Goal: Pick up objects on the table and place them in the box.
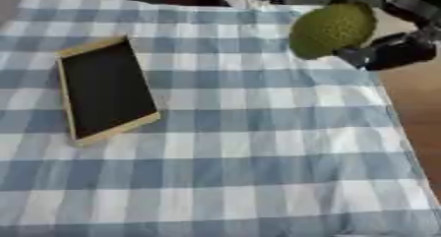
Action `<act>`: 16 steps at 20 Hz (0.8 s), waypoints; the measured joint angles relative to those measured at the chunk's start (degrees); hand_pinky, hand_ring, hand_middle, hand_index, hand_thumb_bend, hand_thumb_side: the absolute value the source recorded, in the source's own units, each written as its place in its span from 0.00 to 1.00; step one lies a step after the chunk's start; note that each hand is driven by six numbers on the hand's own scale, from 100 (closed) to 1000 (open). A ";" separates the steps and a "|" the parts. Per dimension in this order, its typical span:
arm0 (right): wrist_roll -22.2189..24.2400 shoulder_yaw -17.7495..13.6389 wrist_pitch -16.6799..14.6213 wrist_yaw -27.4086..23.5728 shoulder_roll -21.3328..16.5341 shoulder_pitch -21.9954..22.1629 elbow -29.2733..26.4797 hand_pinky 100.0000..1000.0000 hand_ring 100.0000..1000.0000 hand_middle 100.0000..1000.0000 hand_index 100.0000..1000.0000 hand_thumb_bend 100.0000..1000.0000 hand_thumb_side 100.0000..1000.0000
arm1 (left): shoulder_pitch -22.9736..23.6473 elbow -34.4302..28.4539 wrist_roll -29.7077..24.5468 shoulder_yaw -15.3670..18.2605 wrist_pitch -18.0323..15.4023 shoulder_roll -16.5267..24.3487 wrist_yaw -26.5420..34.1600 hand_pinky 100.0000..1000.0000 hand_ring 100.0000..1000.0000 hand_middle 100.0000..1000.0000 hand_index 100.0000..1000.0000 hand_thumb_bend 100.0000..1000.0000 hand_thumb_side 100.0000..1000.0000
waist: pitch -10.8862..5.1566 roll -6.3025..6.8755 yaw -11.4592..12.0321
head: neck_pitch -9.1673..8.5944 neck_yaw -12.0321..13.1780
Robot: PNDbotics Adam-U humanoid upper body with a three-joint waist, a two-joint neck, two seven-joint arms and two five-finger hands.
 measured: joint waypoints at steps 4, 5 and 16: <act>1.14 3.93 1.49 5.48 10.00 -8.87 3.10 0.66 0.56 0.49 0.59 0.01 0.00 | -0.17 0.00 -0.26 -0.17 -0.02 -0.04 0.41 0.63 0.46 0.71 0.83 0.00 0.45 | 0.02 0.13 0.77 | 0.01 -0.72; 0.93 4.65 1.94 7.15 12.64 -10.39 4.21 0.66 0.56 0.49 0.59 0.02 0.00 | -0.23 0.00 -0.33 -0.19 -0.05 -0.05 0.46 0.63 0.46 0.71 0.83 0.00 0.45 | 0.06 0.18 0.99 | 0.01 -0.95; -8.36 8.21 4.45 28.37 35.32 -17.78 22.09 0.67 0.55 0.49 0.59 0.00 0.00 | -1.63 0.00 -1.05 -0.88 -0.19 -0.76 1.53 0.63 0.46 0.71 0.83 0.00 0.45 | 1.28 0.24 3.24 | -0.03 -3.76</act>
